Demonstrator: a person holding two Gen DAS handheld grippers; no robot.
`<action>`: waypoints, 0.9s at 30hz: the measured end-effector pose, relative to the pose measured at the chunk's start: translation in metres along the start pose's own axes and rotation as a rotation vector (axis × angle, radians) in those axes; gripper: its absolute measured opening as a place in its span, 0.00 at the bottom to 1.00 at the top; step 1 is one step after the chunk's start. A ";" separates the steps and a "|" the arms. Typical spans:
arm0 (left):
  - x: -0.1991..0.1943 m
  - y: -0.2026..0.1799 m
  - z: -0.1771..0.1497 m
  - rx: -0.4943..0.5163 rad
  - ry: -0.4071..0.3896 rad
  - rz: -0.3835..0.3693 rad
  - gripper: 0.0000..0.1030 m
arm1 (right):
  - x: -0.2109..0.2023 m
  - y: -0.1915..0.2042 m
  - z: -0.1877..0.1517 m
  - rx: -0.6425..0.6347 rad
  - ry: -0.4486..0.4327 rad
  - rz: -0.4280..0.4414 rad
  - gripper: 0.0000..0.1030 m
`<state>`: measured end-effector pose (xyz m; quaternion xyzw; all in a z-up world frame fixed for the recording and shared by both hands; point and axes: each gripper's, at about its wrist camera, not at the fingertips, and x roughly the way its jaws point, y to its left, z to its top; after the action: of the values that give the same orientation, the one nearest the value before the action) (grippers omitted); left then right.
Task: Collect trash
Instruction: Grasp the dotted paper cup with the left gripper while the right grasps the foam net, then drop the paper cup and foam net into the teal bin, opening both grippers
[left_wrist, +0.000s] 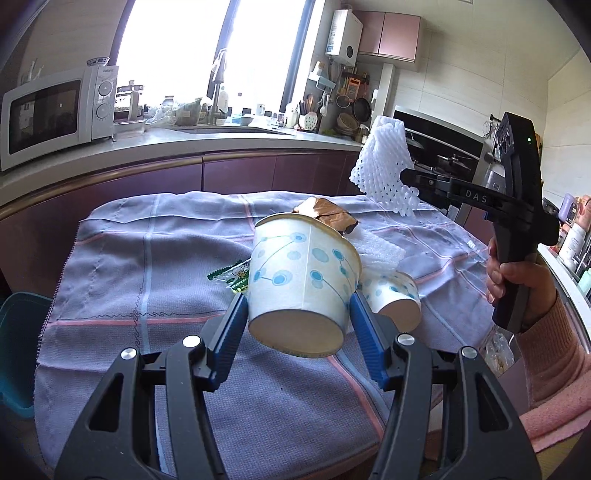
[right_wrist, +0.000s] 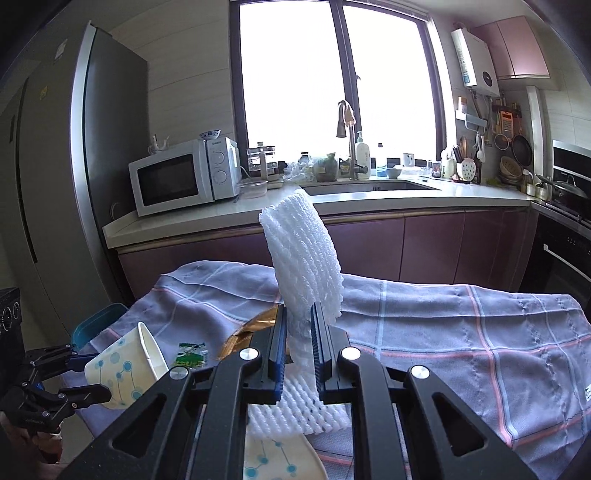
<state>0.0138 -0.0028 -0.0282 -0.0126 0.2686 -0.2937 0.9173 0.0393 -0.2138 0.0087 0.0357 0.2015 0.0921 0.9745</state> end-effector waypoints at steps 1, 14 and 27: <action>-0.003 0.002 0.001 -0.002 -0.007 0.003 0.55 | 0.000 0.006 0.001 -0.011 -0.003 0.014 0.11; -0.059 0.042 0.003 -0.061 -0.088 0.125 0.55 | 0.022 0.090 0.010 -0.081 0.023 0.258 0.11; -0.125 0.137 -0.008 -0.187 -0.160 0.384 0.55 | 0.085 0.201 0.023 -0.159 0.116 0.532 0.11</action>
<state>-0.0030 0.1795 0.0012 -0.0692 0.2187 -0.0855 0.9696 0.0917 -0.0014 0.0182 0.0052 0.2328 0.3621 0.9026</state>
